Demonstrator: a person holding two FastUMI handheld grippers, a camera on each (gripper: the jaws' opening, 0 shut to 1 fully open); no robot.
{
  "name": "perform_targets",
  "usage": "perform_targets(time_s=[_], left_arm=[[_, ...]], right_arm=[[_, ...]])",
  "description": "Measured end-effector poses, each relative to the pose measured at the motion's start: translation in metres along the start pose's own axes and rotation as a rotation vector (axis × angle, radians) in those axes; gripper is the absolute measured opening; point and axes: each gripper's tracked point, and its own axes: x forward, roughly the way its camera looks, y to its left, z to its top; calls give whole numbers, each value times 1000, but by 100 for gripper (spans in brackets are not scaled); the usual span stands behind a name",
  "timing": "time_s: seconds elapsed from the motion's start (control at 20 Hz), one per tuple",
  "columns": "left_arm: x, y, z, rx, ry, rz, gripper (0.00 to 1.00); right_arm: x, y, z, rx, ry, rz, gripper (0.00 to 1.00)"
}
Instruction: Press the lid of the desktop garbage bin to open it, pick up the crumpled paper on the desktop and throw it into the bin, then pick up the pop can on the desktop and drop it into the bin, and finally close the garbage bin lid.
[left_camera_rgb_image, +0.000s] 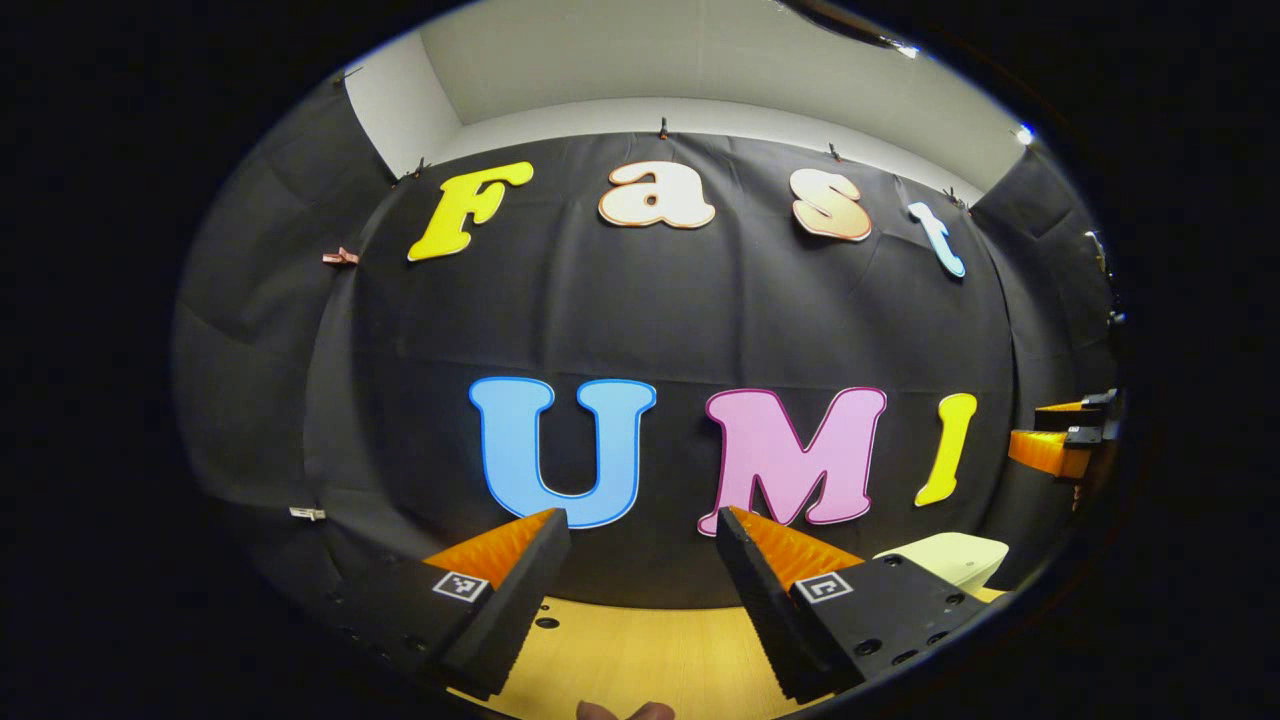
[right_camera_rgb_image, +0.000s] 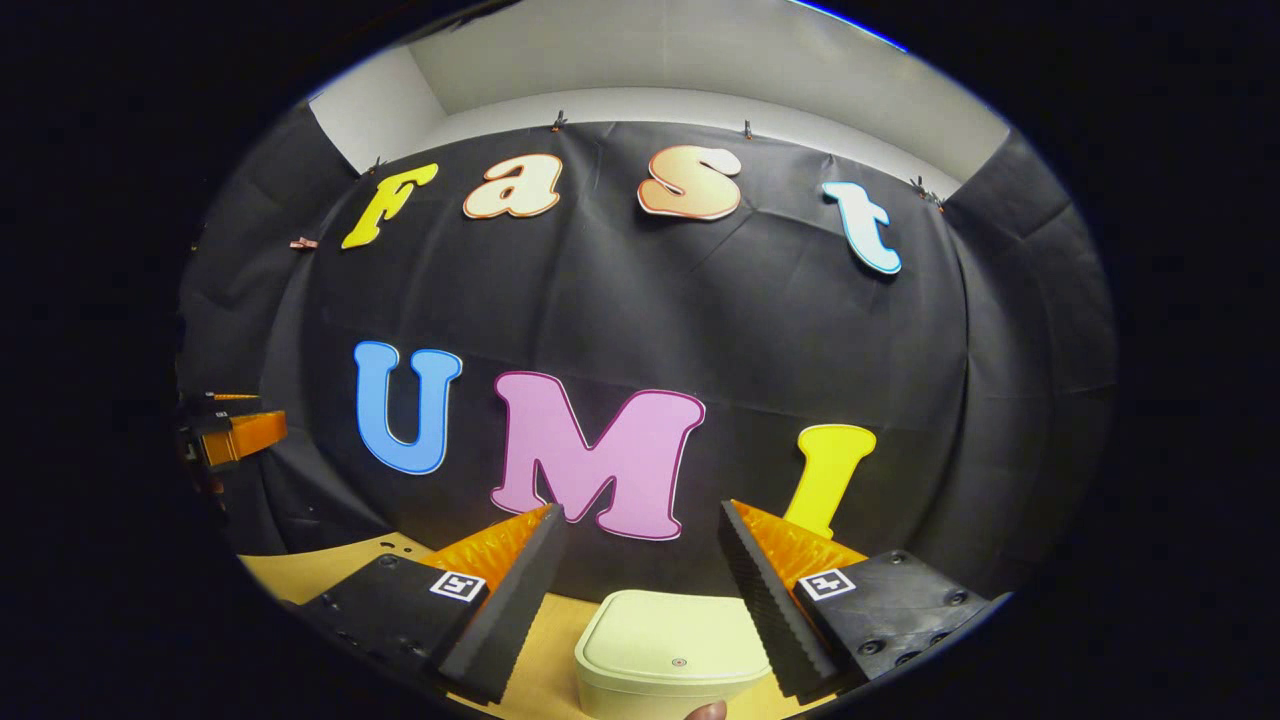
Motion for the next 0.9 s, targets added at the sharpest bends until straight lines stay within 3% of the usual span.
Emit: perform_targets(time_s=[0.1,0.25,0.3,0.4,0.45,0.55,0.6,0.7,0.8,0.9], left_arm=[[3,-5,-1,-6,3,-9,95],[6,-10,-7,-7,9,-17,95],[7,-11,-8,-11,14,-17,95],[8,-12,-11,-27,21,-17,95],[8,-11,-15,-33,25,-15,95],[9,-11,-17,-30,32,-15,96],[9,-10,-17,-27,33,-16,96],[9,-10,-18,-28,36,-17,96],[8,-11,-21,-31,43,-21,95],[8,-12,-24,-29,49,-24,96]], right_arm=[[2,-2,-4,0,12,-4,95],[9,-5,-13,6,43,-11,78],[11,-6,-17,18,61,-10,65],[16,-5,-31,44,112,3,47],[19,-6,-41,52,148,11,45],[21,-4,-58,73,218,46,22],[22,-4,-66,83,248,55,5],[26,-10,-75,75,270,71,5],[30,-29,-85,23,287,24,5],[33,-38,-110,15,388,15,5]])
